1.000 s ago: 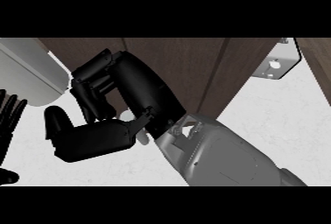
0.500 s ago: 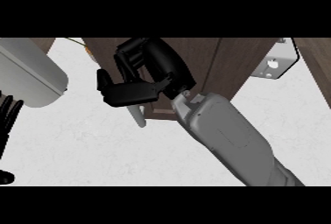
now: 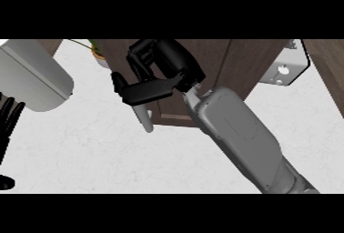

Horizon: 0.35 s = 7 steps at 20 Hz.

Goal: Pick up the wine, place it into the cabinet and close the cabinet

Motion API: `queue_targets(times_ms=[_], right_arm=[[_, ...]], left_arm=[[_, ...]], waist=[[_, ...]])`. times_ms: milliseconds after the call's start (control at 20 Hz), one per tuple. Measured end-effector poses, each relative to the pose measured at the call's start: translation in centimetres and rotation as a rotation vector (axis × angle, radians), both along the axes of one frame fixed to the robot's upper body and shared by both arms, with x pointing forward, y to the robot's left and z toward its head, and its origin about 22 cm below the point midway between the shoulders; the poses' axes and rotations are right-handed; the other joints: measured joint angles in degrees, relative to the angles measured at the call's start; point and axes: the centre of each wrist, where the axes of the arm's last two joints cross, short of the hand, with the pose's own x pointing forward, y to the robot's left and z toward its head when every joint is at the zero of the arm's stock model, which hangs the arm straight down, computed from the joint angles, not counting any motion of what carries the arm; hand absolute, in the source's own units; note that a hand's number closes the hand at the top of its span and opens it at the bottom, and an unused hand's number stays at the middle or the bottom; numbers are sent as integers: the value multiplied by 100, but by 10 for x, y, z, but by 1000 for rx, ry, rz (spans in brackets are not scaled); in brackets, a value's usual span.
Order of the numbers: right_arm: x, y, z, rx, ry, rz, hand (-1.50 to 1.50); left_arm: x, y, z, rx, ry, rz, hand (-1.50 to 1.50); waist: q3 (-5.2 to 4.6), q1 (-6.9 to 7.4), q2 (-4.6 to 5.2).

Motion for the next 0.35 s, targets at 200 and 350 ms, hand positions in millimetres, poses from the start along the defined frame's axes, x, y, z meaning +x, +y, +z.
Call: queue_targets(times_ms=[200,350], right_arm=[[6,-2,-2,-8,-16,23,150],[9,-3,-2,-16,-26,33,150]], left_arm=[[3,-5,1,-1,-3,-17,-150],[5,-7,2,-4,-2,-30,-150]], waist=[[-24,29,-22],[-31,40,-27]])
